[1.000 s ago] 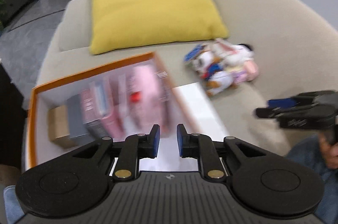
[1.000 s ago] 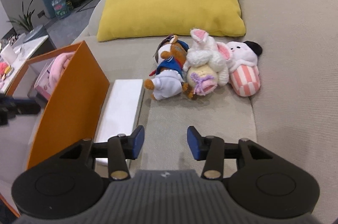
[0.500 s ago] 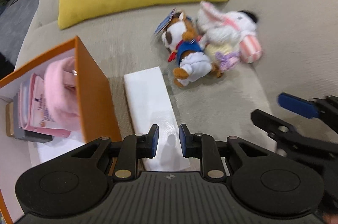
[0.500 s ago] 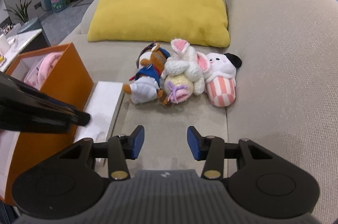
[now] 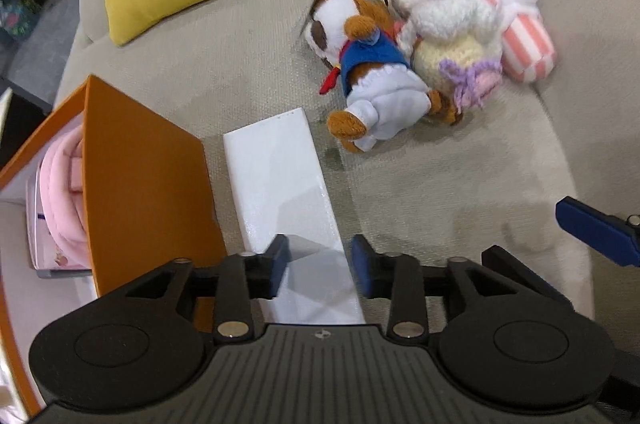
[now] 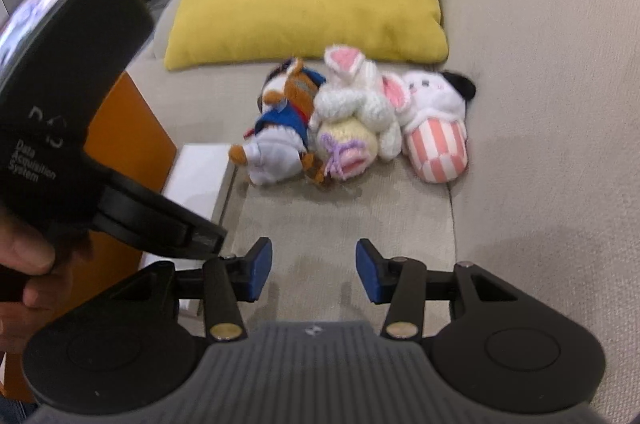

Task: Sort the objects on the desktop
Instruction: 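Close the left tool on the white flat box's edge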

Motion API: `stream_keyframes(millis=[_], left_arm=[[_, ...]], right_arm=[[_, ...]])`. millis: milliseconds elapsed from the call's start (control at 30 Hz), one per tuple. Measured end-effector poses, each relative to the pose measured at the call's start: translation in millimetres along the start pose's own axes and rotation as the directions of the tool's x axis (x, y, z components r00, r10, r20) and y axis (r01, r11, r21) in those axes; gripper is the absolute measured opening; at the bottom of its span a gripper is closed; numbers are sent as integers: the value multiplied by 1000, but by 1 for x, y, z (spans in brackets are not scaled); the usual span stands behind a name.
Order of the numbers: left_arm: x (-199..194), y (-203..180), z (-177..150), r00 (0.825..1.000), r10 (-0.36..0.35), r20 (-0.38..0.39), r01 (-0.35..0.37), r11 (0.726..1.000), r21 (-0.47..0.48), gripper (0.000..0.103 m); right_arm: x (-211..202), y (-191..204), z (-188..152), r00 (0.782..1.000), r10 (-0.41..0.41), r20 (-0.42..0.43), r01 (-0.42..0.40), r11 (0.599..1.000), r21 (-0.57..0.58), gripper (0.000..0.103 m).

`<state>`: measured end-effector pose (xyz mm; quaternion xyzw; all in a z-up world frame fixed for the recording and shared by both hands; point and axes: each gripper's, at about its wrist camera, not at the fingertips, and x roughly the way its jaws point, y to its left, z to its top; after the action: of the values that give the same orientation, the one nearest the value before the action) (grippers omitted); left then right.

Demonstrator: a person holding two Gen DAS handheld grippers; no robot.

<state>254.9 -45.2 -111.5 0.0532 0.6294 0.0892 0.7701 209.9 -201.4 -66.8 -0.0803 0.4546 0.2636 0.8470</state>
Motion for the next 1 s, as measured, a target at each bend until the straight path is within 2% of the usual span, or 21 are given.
stream_keyframes(millis=[100,233,333,633,733,767,800,833,867,900,933,1000], left_arm=[[4,-8,0,999,51,-11,-51,999,18,54],[9,-11,2,997,71,-26,-71,997,18,59],[9,-10,-1,996,86,-19,-86,996,25,59],[12,-5,-6,993,116,-25,-116,993,29,58],[8,-2,-8,996,92,-13,-91,995,27,47],[5,2,-9,998,62,-5,-62,998,27,43],[2,6,-9,1000,22,-3,-22,999,23,33],[-2,11,-8,999,-37,-5,37,999,9,17],[-2,13,-6,995,-93,-20,93,996,-7,8],[0,17,-6,986,-161,-43,159,987,-33,4],[1,20,-6,982,-181,-49,179,983,-49,4],[-1,17,-8,989,-148,-30,147,989,-31,2]], right_arm=[[3,0,-1,1000,-4,-19,4,1000,5,47],[4,-6,-1,999,6,-32,-5,999,40,47],[4,-9,-1,999,27,-36,-25,998,53,47],[1,-3,0,999,20,-26,-19,1000,21,48],[-1,-3,-1,1000,24,-18,-24,1000,18,48],[-2,-5,-1,999,35,-12,-35,999,26,50],[-4,-8,0,999,52,-4,-52,998,41,52],[-5,-10,0,998,59,-2,-58,997,55,53],[-5,-12,1,999,53,-5,-52,996,70,53],[-4,-13,1,999,48,-11,-47,996,79,53],[-3,-14,1,998,55,-19,-54,995,83,51],[-3,-14,1,997,69,-27,-66,994,89,47]])
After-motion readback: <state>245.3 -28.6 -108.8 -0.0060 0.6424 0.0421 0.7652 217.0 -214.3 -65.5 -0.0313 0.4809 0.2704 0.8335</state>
